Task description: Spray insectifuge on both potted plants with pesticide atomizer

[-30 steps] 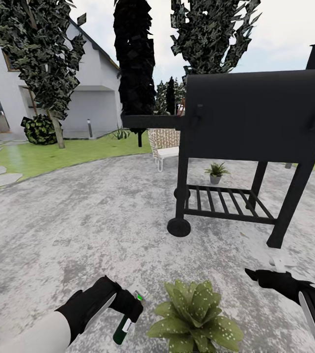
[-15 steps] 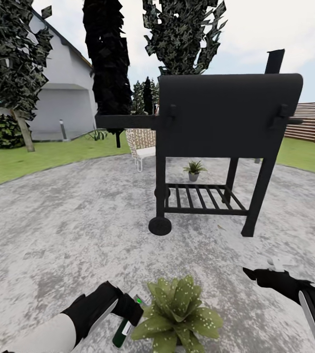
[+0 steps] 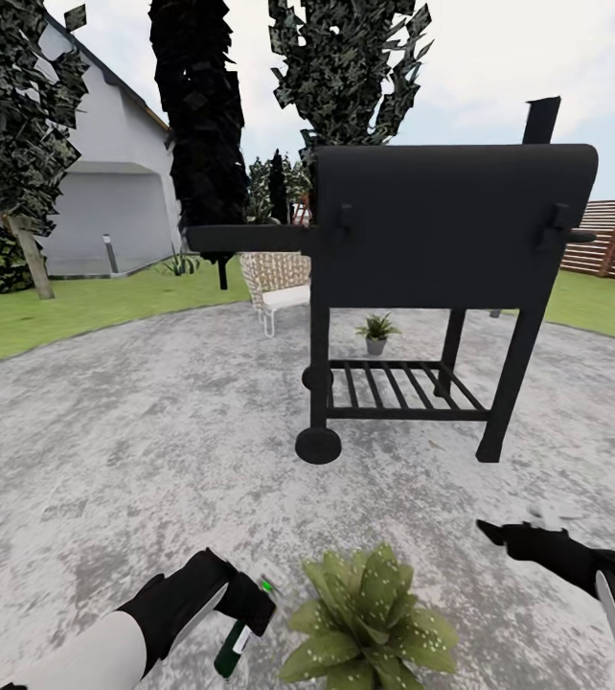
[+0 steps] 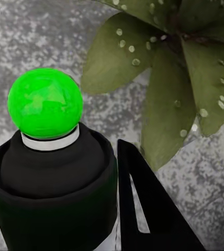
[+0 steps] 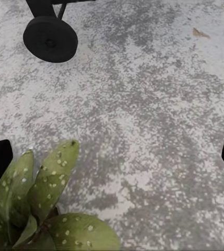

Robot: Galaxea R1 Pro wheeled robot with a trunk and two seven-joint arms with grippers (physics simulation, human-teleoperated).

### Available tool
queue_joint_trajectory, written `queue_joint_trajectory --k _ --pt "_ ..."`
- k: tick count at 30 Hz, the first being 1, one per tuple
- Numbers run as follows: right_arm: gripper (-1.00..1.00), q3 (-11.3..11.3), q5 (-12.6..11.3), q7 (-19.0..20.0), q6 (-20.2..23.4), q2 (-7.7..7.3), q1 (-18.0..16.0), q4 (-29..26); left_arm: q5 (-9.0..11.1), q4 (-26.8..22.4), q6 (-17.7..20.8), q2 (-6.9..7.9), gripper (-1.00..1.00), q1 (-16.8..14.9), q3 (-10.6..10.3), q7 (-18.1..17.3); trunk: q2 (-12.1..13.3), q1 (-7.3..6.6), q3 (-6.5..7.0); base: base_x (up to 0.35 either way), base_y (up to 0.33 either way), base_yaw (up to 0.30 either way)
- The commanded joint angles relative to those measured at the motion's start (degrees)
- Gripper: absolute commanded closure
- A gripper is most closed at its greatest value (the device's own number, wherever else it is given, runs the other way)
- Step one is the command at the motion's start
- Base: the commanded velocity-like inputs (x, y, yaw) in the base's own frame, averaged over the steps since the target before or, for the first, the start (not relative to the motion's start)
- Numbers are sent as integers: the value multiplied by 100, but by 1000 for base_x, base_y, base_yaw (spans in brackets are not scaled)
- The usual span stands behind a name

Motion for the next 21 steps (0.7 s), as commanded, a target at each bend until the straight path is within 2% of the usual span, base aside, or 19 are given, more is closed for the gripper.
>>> queue_joint_trajectory --k 1,3,7,9,12,14,16,18,19,20,21 --pt "-100 -48 -3 24 7 -1 0 0 2 0 0 -2 100 1 0 149 0 0 0 41 32 0" --pt "-100 -76 2 37 8 -1 1 0 6 0 -6 -12 100 4 0 284 0 0 0 13 10 0" --pt "-100 -85 -1 48 -5 -1 0 0 10 11 -1 -23 100 5 4 334 0 0 0 1 1 0" --pt "-100 -91 2 57 -6 -1 -2 0 0 283 -20 -66 100 7 -40 313 0 0 0 0 0 0" --pt "-100 -92 -1 58 -6 -1 0 0 -5 406 -46 -78 100 5 -18 332 0 0 0 0 0 0" --pt "-100 -92 -2 58 -6 -1 -1 0 -1 365 -51 -79 100 3 -7 340 0 0 0 0 0 0" --pt "-100 -92 3 58 -6 -1 0 0 0 -101 16 -94 100 -36 -1 324 0 0 0 0 0 0" --pt "-100 -92 0 58 -6 -1 1 0 1 -532 395 -99 100 -132 -1 381 0 0 0 0 0 0" --pt "-100 -95 2 58 -6 -1 -3 0 2 -650 592 -126 100 -173 -1 517 0 0 0 0 0 0" --pt "-100 -98 1 58 -6 -4 -1 0 5 -651 702 -195 100 -231 -1 634 0 0 0 0 0 0" --pt "-100 -100 -1 64 -19 -8 0 0 9 -482 985 -353 100 -452 0 792 0 0 0 0 0 0"
